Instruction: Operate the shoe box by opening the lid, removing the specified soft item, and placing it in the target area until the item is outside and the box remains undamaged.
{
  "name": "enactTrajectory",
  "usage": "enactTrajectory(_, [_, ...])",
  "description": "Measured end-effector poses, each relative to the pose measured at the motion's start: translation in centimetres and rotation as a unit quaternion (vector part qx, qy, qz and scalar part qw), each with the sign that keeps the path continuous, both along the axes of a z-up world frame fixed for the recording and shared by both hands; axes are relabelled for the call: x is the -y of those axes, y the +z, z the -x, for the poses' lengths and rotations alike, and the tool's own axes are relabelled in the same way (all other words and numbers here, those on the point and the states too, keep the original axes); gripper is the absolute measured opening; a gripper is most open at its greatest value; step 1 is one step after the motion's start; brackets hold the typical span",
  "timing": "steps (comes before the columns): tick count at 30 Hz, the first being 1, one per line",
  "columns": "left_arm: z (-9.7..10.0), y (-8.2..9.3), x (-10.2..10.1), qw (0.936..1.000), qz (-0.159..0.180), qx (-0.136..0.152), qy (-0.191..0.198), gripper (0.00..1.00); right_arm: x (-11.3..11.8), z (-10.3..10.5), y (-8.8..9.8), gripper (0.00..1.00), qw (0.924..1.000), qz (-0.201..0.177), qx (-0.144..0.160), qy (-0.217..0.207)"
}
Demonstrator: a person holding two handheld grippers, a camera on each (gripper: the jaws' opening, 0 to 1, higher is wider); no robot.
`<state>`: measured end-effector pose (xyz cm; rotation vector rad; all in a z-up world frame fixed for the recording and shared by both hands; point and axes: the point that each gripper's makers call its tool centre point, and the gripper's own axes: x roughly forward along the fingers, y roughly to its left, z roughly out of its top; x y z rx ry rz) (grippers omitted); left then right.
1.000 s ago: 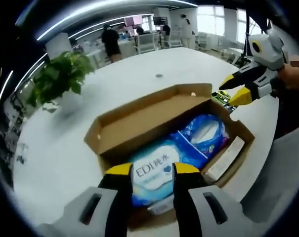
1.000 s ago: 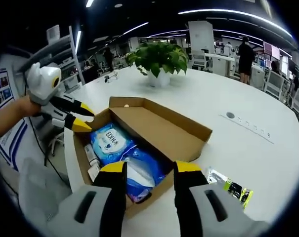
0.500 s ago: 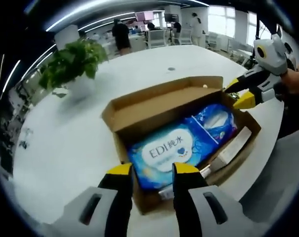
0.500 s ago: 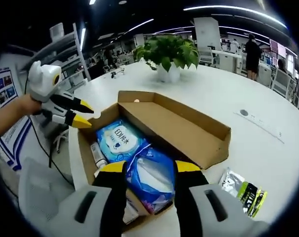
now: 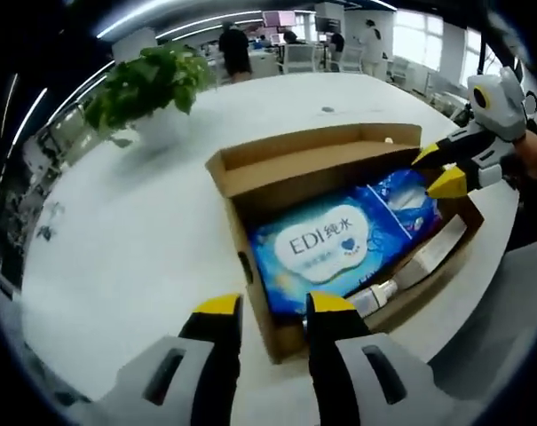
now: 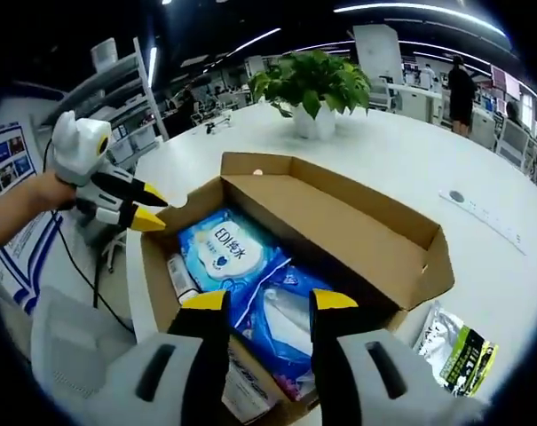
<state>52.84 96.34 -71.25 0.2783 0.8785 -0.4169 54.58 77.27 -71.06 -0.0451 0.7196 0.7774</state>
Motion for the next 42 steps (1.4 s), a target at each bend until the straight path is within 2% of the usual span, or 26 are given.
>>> enactTrajectory(9, [0.1,-1.3,-1.4,0.9990,0.012,-0.015,0.041,0.14,-1.5,-0.3,-1.0,0.29,0.9999,-0.009,-0.013,0.001])
enactTrajectory(16, [0.2,-1.5,-1.0,0.9978,0.035,-0.020,0.053,0.05,-2.4,-0.6,-1.9,0.26,0.9995,-0.017,-0.026,0.002])
enactTrajectory(30, [0.2,-1.7,-1.0,0.9974,0.037,-0.020,0.058,0.04,-4.4,-1.0,-3.2,0.19,0.9987,-0.018,-0.048,0.000])
enactTrajectory(34, [0.2,-1.7,-1.1,0.9972,0.040,-0.018,0.061,0.04,-3.8,-1.2,-3.7,0.16,0.9982,-0.002,-0.058,-0.014])
enactTrajectory(37, [0.2,-1.7,-1.1,0.9968,0.044,-0.018,0.064,0.04,-3.4,-1.6,-3.4,0.09,0.9982,0.002,-0.052,-0.030])
enactTrajectory(42, [0.2,-1.7,-1.0,0.9968,0.044,-0.017,0.064,0.04,-3.4,-1.3,-3.4,0.13,0.9980,0.006,-0.056,-0.029])
